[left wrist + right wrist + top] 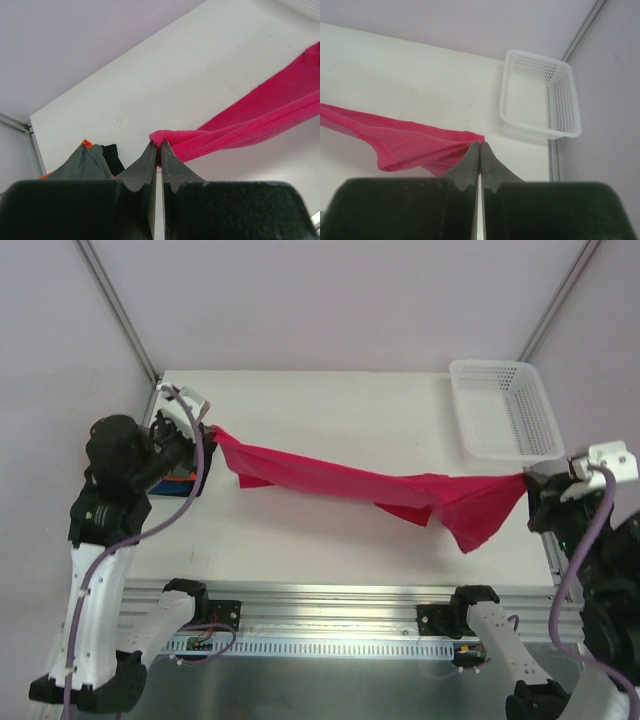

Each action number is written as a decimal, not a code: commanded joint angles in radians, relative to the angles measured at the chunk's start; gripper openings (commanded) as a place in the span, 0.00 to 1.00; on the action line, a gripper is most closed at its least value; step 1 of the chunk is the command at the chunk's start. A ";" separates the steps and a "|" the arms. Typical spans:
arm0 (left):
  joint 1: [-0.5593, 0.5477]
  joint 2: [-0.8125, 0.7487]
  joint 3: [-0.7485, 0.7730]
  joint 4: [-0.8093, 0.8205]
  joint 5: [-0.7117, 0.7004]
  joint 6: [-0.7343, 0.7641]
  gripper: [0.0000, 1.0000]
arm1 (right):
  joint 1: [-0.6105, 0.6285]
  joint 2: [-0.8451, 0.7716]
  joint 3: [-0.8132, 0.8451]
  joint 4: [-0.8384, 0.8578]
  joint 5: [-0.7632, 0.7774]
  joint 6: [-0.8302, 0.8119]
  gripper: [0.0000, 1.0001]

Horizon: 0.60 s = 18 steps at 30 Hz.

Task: Fold and stack the t-shirts
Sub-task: Flatten out the tshirt

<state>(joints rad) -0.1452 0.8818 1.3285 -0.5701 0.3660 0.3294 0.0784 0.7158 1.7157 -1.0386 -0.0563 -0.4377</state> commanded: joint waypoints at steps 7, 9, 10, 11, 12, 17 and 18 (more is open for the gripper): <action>-0.004 -0.300 -0.084 0.024 -0.052 -0.012 0.00 | -0.003 -0.154 0.154 -0.100 0.145 -0.102 0.01; -0.004 -0.308 -0.065 0.030 -0.074 -0.009 0.00 | 0.004 -0.141 0.191 -0.055 0.171 -0.131 0.01; -0.004 -0.300 -0.042 0.038 -0.081 -0.009 0.00 | 0.011 -0.101 0.209 -0.041 0.183 -0.134 0.01; -0.004 -0.278 -0.028 0.042 -0.087 -0.004 0.00 | 0.024 -0.078 0.234 -0.028 0.205 -0.137 0.01; -0.004 -0.259 -0.011 0.050 -0.088 0.011 0.00 | 0.033 -0.050 0.269 0.006 0.214 -0.139 0.01; -0.004 -0.083 0.034 0.232 -0.137 0.037 0.00 | 0.069 0.077 0.208 0.213 0.217 -0.182 0.01; -0.004 -0.046 0.038 0.260 -0.145 0.057 0.00 | 0.070 0.105 0.190 0.286 0.213 -0.187 0.01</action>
<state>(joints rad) -0.1452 0.7155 1.3437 -0.4789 0.3073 0.3359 0.1356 0.6823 1.9518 -0.9821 0.0929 -0.5716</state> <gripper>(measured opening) 0.018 0.012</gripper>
